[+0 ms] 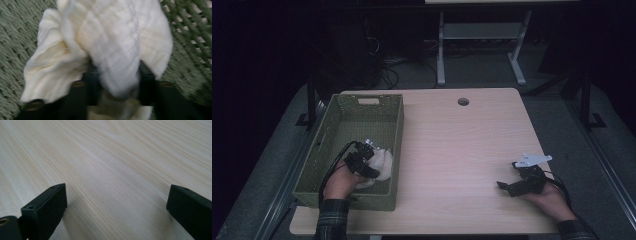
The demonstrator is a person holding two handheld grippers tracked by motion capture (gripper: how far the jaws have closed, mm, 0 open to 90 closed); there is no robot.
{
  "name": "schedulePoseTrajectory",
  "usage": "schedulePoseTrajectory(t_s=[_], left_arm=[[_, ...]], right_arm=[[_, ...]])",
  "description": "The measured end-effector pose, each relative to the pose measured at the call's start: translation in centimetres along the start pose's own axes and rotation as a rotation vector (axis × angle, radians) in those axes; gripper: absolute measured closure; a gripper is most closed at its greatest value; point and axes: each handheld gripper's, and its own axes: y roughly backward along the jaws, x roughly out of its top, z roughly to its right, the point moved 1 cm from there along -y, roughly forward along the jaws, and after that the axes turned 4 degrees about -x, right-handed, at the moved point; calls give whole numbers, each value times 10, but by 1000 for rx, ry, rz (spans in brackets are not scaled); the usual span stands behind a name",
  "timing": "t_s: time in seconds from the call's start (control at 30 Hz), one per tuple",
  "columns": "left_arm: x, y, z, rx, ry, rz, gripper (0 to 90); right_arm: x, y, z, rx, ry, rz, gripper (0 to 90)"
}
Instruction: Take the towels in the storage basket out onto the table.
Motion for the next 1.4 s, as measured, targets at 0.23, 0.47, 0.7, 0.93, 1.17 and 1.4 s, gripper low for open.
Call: schedulePoseTrajectory(t_s=[0.23,0.47,0.7,0.93,1.17,1.4], left_arm=[[0,16,-5,-7,51,100,723],[-4,38,-12,-64,94,295,725],[-8,58,-16,-107,111,464,725],[-8,77,-13,-117,104,593,724],[-3,95,-6,-120,58,663,724],[10,116,5,-115,11,733,724]], right_arm=[[0,0,0,0,-1,0,28],[0,0,0,0,0,0,28],[0,0,0,0,0,0,28],[0,0,0,-1,-1,0,28],[0,0,0,-1,0,0,28],[0,0,0,0,0,1,28]])
